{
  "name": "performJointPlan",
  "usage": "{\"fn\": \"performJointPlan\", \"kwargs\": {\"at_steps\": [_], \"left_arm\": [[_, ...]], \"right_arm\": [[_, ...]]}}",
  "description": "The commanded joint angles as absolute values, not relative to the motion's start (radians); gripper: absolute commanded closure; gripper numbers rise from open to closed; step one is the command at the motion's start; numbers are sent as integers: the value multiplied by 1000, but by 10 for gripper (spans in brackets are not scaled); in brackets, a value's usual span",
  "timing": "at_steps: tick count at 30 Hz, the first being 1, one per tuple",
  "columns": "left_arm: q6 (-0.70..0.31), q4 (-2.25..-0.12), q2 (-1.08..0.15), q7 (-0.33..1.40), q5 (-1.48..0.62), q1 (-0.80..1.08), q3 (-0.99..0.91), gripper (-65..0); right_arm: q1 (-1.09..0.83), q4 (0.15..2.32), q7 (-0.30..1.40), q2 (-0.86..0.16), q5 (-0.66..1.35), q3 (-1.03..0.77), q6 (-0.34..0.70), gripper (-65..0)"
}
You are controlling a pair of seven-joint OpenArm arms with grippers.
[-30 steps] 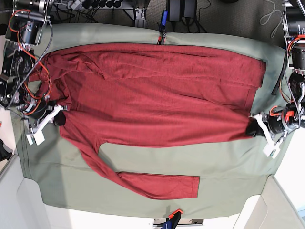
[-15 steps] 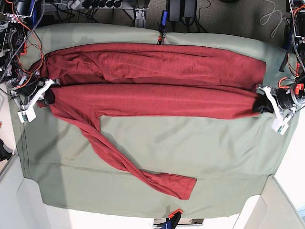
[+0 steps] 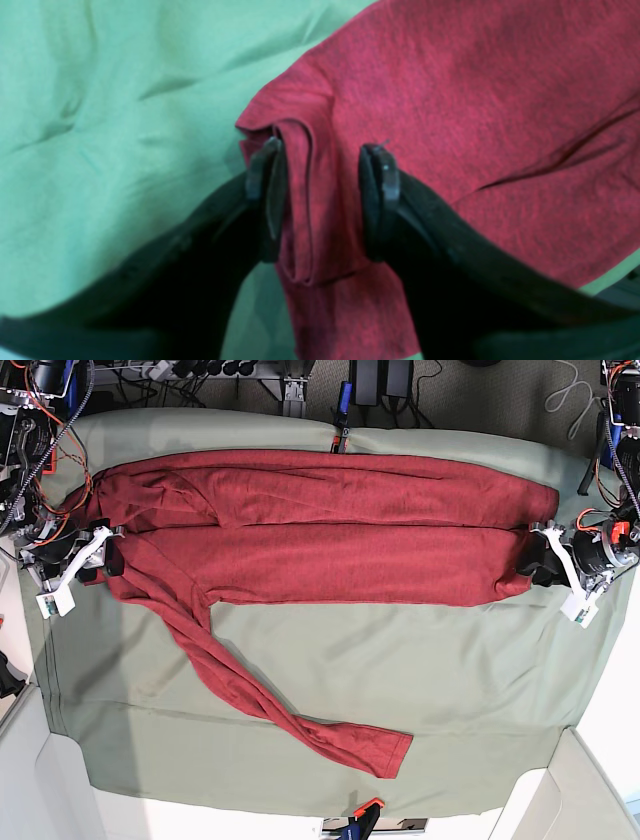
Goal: Fold the T-shirt properly
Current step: 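Fold the grasped edge over onto the shirt body with both grippers, then grasp the hanging sleeve with the right gripper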
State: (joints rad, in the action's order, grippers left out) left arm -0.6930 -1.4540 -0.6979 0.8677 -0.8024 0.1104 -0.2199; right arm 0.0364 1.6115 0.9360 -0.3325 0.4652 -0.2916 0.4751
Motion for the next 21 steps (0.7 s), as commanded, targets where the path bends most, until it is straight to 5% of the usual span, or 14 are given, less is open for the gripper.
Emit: {"fn": "performJointPlan", "kwargs": {"at_steps": [1, 11, 21], "left_arm": [[-698, -1470, -721, 850, -835, 97, -229, -269], [-698, -1470, -726, 841, -910, 74, -229, -269], [-698, -1470, -725, 842, -961, 35, -229, -329]], "right_arm": [[56, 1625, 904, -349, 475, -300, 470, -293], [94, 1625, 812, -328, 470, -309, 436, -293], [343, 1434, 756, -158, 360, -231, 404, -293]]}}
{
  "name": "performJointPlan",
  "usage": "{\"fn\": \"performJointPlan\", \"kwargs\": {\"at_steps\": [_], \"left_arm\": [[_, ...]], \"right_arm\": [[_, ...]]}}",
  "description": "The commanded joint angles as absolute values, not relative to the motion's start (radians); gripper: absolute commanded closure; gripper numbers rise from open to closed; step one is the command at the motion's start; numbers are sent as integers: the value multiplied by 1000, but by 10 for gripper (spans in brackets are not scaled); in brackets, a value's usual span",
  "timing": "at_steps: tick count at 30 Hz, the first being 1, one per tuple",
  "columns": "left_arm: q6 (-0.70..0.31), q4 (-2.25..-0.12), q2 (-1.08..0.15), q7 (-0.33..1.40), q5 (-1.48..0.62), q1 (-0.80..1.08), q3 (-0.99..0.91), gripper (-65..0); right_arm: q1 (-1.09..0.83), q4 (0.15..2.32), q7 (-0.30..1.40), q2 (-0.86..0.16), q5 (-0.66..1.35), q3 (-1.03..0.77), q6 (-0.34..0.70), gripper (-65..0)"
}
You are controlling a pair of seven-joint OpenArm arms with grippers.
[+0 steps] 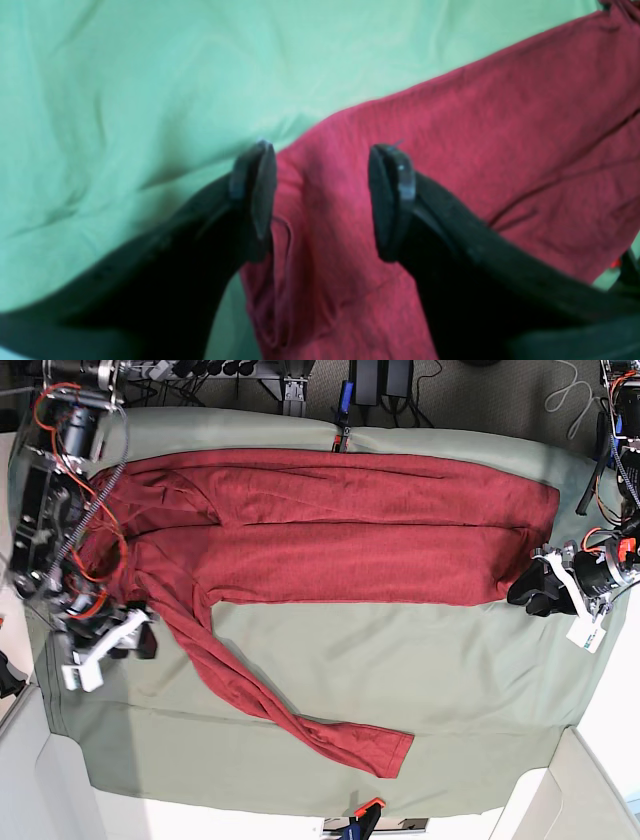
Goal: Fold the T-shirt properly
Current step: 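Grasp the hanging sleeve with the right gripper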
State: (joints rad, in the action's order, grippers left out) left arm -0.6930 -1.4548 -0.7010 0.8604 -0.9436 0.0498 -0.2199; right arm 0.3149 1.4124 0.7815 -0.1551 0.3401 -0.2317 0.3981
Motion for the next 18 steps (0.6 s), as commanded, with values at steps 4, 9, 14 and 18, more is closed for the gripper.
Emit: {"fn": "performJointPlan", "kwargs": {"at_steps": [4, 9, 14, 18], "left_arm": [[-698, -1470, -720, 843, -961, 36, -229, -329], [-698, -1470, -707, 850, -961, 36, -229, -329], [-698, -1470, -690, 859, -961, 36, -229, -329], [-698, -1470, -690, 865, -963, 36, -229, -329]], "right_arm": [[439, 1262, 675, -107, 239, -131, 384, -328], [513, 1077, 613, -91, 160, -6, 321, -348], [520, 1024, 617, -90, 149, 54, 302, -332], [521, 1038, 653, -83, 149, 59, 302, -60]]}}
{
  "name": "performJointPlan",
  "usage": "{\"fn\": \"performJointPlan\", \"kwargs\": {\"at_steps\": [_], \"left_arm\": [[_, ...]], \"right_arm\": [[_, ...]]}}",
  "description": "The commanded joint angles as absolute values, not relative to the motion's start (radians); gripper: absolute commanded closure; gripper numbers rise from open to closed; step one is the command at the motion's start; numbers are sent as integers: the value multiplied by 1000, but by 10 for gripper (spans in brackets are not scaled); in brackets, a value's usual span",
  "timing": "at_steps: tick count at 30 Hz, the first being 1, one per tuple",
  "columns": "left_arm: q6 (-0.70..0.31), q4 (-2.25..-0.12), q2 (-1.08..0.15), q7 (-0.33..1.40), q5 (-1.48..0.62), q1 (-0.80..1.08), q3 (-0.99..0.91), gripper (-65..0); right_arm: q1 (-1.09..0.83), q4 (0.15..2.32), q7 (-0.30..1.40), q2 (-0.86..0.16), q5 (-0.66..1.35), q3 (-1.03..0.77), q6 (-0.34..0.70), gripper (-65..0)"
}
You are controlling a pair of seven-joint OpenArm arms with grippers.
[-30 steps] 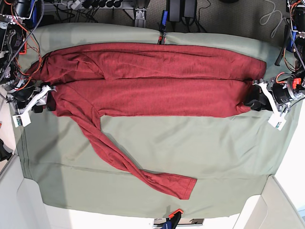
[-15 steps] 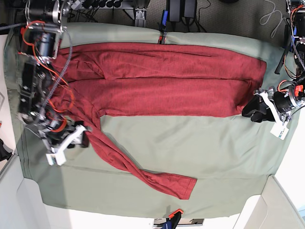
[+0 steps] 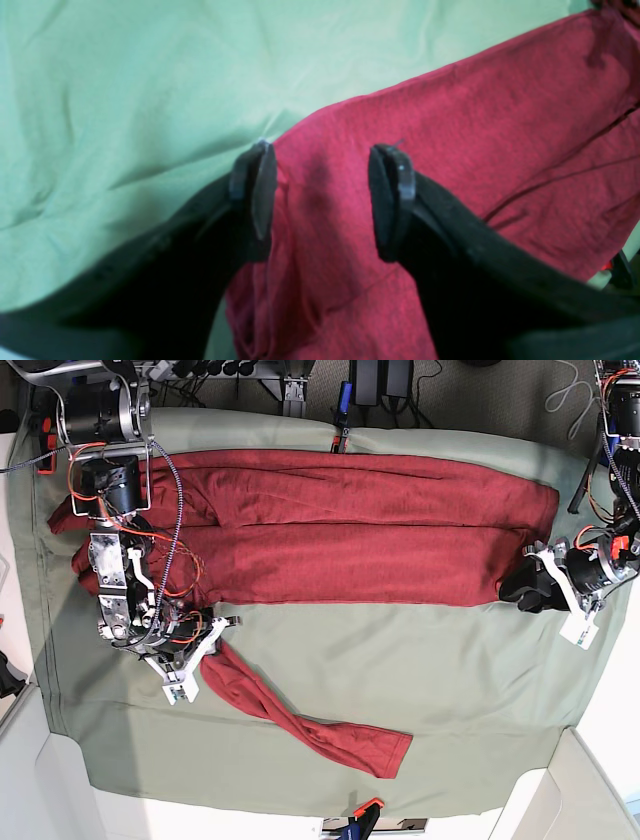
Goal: Fold the T-shirt properly
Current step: 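Grasp the hanging sleeve with the right gripper, then grasp the shirt's loose end with the left gripper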
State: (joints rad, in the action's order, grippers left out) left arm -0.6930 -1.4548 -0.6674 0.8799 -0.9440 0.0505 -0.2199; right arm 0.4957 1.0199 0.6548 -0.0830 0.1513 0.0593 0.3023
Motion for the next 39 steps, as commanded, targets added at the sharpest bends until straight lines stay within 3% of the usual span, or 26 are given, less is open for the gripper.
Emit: {"fn": "performJointPlan", "kwargs": {"at_steps": [1, 5, 12, 21, 31, 35, 36, 39], "left_arm": [[-698, -1470, -690, 878, -971, 36, -229, -329], [-698, -1470, -690, 929, -1047, 36, -229, -329], [-698, -1470, -690, 929, -1065, 35, -229, -329], [-698, -1470, -690, 928, -1071, 33, -229, -329], [-698, -1544, -690, 932, -1103, 27, -229, -329], [-698, -1585, -659, 931, -1092, -3, -228, -329], [-698, -1585, -646, 931, -1087, -16, -227, -330], [-698, -1584, -604, 898, -1024, -60, -182, -360]], "right_arm": [[520, 1050, 678, -82, 150, 59, 303, 0], [507, 1155, 794, -77, 188, 59, 332, 0], [329, 1567, 914, -92, 287, 63, 371, 0], [6, 1842, 924, -119, 469, 63, 507, 0], [-125, 1945, 925, -119, 479, 63, 513, 0], [-126, 1943, 925, -119, 477, 63, 513, -327], [-126, 1943, 925, -119, 472, 63, 513, -372], [-128, 1943, 925, -118, 471, 50, 513, -385]]}}
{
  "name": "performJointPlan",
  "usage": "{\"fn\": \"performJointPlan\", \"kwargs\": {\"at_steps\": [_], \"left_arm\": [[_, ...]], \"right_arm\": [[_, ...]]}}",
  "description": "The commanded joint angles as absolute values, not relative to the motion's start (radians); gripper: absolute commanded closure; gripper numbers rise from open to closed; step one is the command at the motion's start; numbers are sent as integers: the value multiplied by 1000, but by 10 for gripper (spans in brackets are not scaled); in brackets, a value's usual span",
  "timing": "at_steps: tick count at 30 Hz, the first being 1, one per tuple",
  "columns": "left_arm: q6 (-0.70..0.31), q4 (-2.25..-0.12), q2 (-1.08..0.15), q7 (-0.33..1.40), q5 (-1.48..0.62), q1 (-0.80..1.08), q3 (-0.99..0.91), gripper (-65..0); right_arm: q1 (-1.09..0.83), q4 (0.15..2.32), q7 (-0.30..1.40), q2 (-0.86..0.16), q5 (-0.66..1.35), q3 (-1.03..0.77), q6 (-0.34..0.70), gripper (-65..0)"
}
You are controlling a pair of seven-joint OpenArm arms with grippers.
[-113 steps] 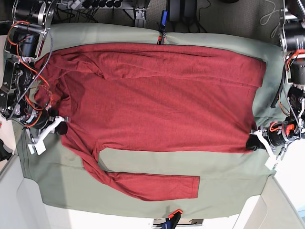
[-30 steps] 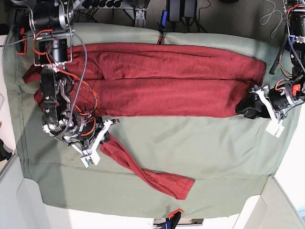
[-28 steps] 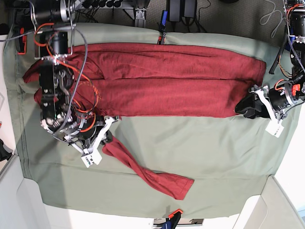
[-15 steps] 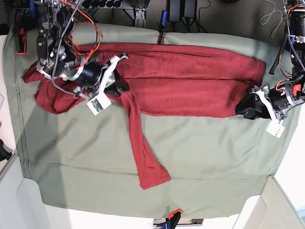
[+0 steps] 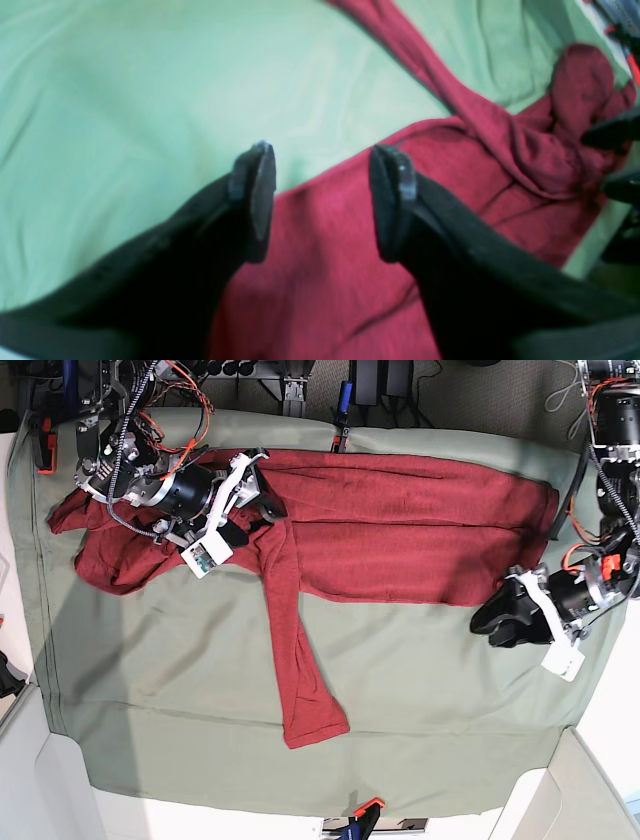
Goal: Fold the T-shirt properly
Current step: 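Grasp the shirt's loose end with the left gripper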
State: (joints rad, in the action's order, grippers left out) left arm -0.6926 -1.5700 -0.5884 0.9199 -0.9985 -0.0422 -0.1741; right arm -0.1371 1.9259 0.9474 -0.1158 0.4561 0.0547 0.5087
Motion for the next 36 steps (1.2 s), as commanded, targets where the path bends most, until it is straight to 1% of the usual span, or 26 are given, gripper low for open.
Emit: {"fn": "performJointPlan", "kwargs": {"at_steps": [1, 5, 9, 14, 17, 21, 24, 25, 29, 32, 36], "left_arm": [[-698, -1583, -590, 879, -987, -77, -150, -370], [-698, -1538, -523, 793, -833, -168, 12, -376], [-687, -1399, -417, 715, -699, -295, 126, -376], [-637, -1119, -267, 631, -571, -472, 149, -376], [-581, -959, -208, 579, -501, -553, 149, -376], [-531, -821, -134, 540, -476, -616, 149, -376], [-449, -753, -76, 503, -386, -641, 149, -376], [-436, -735, -60, 495, -379, -643, 149, -376], [-431, -704, -4, 493, -360, -645, 149, -376], [-372, -703, 23, 492, -303, -645, 149, -376], [-355, -702, 36, 477, -221, -639, 149, -375]], "right_arm": [[-128, 1943, 924, -118, 471, 39, 513, -385], [-124, 1949, 902, -119, 473, -54, 513, -384], [-123, 1948, 891, -119, 501, -189, 513, -384], [-123, 1948, 895, -134, 533, -336, 513, -384], [-128, 1948, 896, -171, 561, -389, 513, -384], [-129, 1948, 899, -226, 565, -428, 513, -384], [-134, 1948, 907, -257, 565, -433, 512, -384], [-137, 1948, 911, -260, 566, -434, 511, -384], [-171, 1948, 919, -260, 581, -434, 508, -384], [-190, 1948, 921, -260, 592, -435, 508, -384], [-197, 1948, 922, -260, 592, -439, 508, -384]]}}
